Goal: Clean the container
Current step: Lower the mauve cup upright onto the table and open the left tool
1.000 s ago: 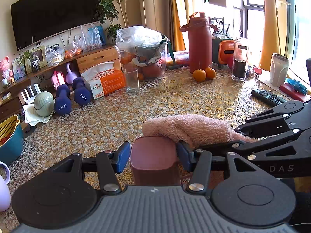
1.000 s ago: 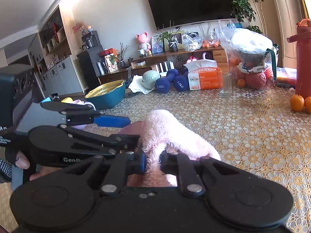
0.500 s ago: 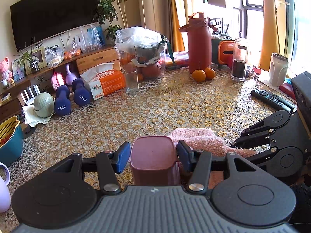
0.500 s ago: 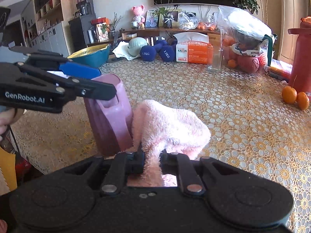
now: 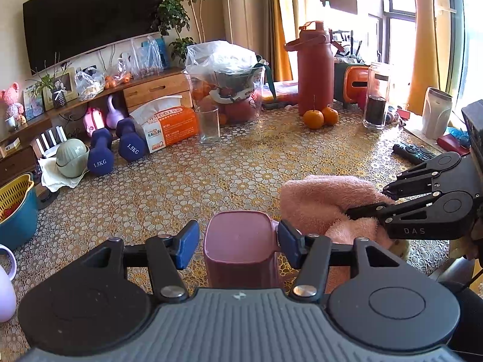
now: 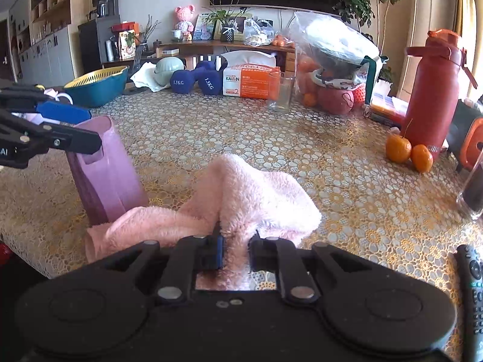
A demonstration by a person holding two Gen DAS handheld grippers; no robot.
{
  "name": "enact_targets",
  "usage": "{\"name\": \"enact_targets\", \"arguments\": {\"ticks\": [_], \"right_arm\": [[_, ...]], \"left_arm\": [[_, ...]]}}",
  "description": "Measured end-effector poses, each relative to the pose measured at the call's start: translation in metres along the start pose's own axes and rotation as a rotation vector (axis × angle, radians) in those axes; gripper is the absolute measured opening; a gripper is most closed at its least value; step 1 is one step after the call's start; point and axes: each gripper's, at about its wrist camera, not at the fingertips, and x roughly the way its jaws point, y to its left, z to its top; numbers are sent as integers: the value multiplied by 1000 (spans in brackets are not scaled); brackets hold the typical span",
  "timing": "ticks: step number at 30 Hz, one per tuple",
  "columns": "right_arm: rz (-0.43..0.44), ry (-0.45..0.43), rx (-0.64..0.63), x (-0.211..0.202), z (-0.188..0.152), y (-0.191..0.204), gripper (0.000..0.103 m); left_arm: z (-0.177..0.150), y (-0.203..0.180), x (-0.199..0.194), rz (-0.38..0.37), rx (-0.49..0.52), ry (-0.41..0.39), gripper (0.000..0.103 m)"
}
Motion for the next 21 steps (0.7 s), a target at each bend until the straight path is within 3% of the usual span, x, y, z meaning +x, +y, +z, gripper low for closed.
{"name": "enact_targets", "arguments": {"ticks": [12,21], "right_arm": [[2,-71,67,-32,2,3,43],[3,-127,113,-66,-2,11,49]], "left_arm": [[-3,3,-26,21,-39,-36,75],[-9,-6,-53,32,-46,-68,81]]}}
